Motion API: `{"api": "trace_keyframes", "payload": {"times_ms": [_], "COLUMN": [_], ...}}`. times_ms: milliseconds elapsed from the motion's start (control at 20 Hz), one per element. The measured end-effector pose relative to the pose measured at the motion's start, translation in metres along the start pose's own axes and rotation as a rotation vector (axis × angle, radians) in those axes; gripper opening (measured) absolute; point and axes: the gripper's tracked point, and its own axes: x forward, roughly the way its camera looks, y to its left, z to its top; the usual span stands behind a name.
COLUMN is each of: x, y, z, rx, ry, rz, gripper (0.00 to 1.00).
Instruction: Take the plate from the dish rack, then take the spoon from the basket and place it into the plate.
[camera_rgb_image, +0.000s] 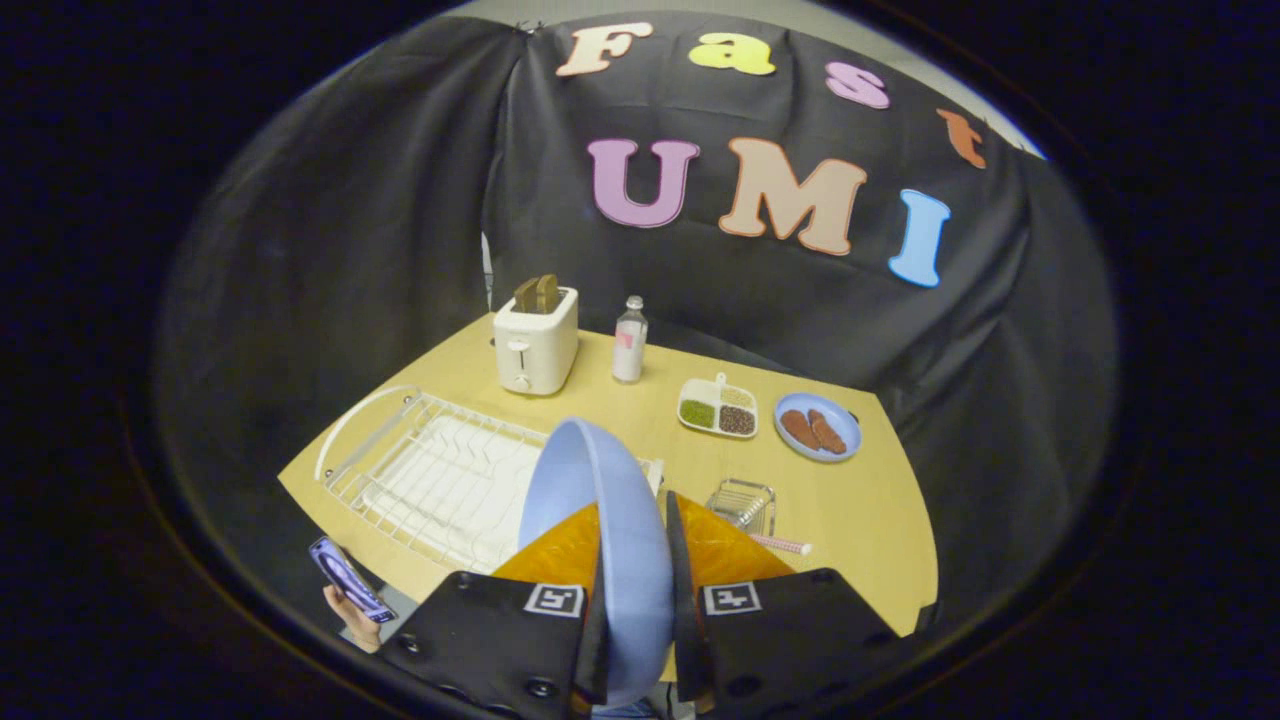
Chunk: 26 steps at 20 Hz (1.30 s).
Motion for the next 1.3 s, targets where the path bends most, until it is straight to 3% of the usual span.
{"api": "trace_keyframes", "payload": {"times_ms": [450, 650, 1100, 1300], "x": [-0.057, -0.058, 0.003, 0.031], "y": [-0.048, -0.063, -0.173, -0.195], "z": [-0.113, -0.153, -0.219, -0.235], "rx": [0.194, 0.284, 0.609, 0.801], "ry": [-0.022, -0.027, -0.034, -0.061], "rz": [0.054, 0.048, -0.184, -0.202], "gripper": [0.29, 0.29, 0.29, 0.29]}}
